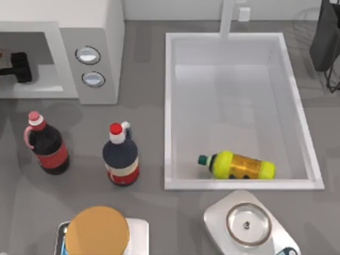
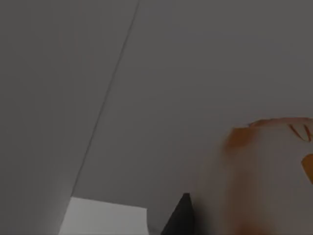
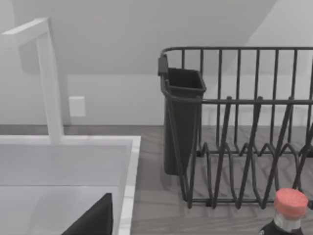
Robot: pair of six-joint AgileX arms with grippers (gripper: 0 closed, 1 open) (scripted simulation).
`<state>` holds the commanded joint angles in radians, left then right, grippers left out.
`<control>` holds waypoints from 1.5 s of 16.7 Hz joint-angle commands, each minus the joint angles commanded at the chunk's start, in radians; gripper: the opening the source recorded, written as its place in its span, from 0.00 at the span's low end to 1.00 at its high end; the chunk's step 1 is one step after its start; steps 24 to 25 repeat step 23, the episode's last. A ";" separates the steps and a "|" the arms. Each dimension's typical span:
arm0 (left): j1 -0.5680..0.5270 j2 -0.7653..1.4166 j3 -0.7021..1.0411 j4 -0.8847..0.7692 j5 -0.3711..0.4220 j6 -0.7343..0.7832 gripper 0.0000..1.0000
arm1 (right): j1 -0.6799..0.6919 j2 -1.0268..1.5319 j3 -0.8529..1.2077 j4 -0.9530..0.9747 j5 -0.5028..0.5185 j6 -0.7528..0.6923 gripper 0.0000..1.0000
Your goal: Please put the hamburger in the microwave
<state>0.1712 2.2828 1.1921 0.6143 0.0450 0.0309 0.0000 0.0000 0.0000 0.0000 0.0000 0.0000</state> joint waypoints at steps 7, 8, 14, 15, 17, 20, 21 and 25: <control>0.065 -0.073 0.012 -0.128 -0.053 -0.019 1.00 | 0.000 0.000 0.000 0.000 0.000 0.000 1.00; 0.068 -0.083 0.013 -0.163 -0.056 -0.021 1.00 | 0.000 0.000 0.000 0.000 0.000 0.000 1.00; 0.011 -0.140 0.043 -0.323 -0.024 0.006 1.00 | 0.000 0.000 0.000 0.000 0.000 0.000 1.00; 0.000 -0.155 0.051 -0.333 -0.017 0.010 1.00 | 0.000 0.000 0.000 0.000 0.000 0.000 1.00; -0.011 -0.190 0.068 -0.341 -0.007 0.015 1.00 | 0.000 0.000 0.000 0.000 0.000 0.000 1.00; -0.005 -0.231 0.085 -0.335 -0.004 0.007 1.00 | 0.000 0.000 0.000 0.000 0.000 0.000 1.00; -0.002 -0.238 0.088 -0.332 -0.004 0.003 1.00 | 0.000 0.000 0.000 0.000 0.000 0.000 1.00; 0.000 -0.242 0.089 -0.331 -0.004 0.000 1.00 | 0.000 0.000 0.000 0.000 0.000 0.000 1.00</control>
